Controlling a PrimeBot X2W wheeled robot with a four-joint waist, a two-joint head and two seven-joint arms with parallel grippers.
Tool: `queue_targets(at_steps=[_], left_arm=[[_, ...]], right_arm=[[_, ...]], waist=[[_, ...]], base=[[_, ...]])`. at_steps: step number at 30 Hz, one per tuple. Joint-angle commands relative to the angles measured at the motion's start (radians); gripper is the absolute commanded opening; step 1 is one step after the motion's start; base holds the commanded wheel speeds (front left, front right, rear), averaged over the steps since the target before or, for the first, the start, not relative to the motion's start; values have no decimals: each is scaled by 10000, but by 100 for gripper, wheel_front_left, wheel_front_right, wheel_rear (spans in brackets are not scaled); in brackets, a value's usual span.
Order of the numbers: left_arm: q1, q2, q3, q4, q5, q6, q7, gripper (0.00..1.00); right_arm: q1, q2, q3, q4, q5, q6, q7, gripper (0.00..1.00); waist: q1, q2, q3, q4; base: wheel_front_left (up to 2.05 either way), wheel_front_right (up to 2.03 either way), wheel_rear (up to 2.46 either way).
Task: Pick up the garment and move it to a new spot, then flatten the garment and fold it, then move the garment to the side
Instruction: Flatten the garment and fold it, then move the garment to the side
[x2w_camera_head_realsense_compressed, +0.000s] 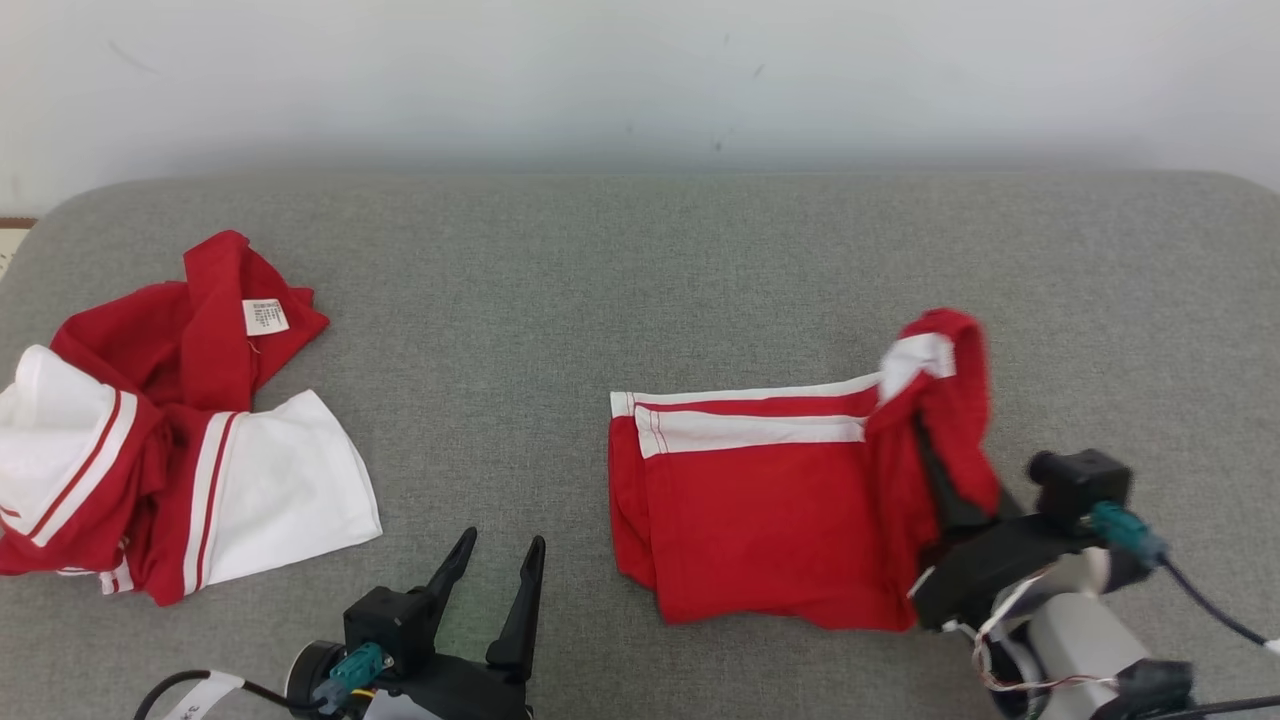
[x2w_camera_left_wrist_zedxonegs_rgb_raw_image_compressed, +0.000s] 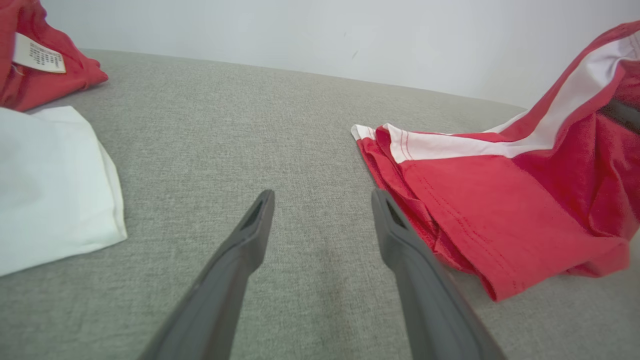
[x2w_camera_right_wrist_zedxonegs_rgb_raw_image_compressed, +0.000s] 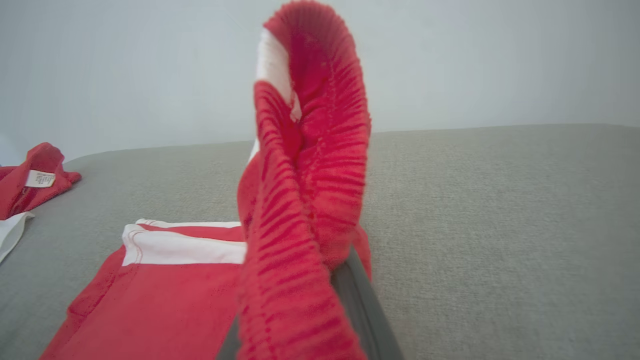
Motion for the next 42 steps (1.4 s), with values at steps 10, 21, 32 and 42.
queue_targets(at_steps=[10, 21, 32, 42], left_arm=[[229, 14, -250, 86, -280, 28, -12, 100], [470, 14, -334, 147, -452, 97, -12, 100], [699, 16, -34, 0, -313, 117, -12, 100], [405, 14, -232, -267, -240, 114, -12, 100]], right_arm=[[-515, 176, 3052, 110, 1233, -11, -6, 0], [-1026, 624, 2886, 1237, 1529, -11, -5, 100], [-330, 330, 1415, -96, 1237, -11, -5, 100], [713, 317, -219, 1077, 1413, -11, -4, 100]], waist=[[-1, -1, -122, 788], [-1, -1, -198, 2077], [-1, -1, -366, 1527], [-1, -1, -231, 1345]], base=[[0, 0, 0], [0, 0, 0], [0, 0, 0], [0, 0, 0]])
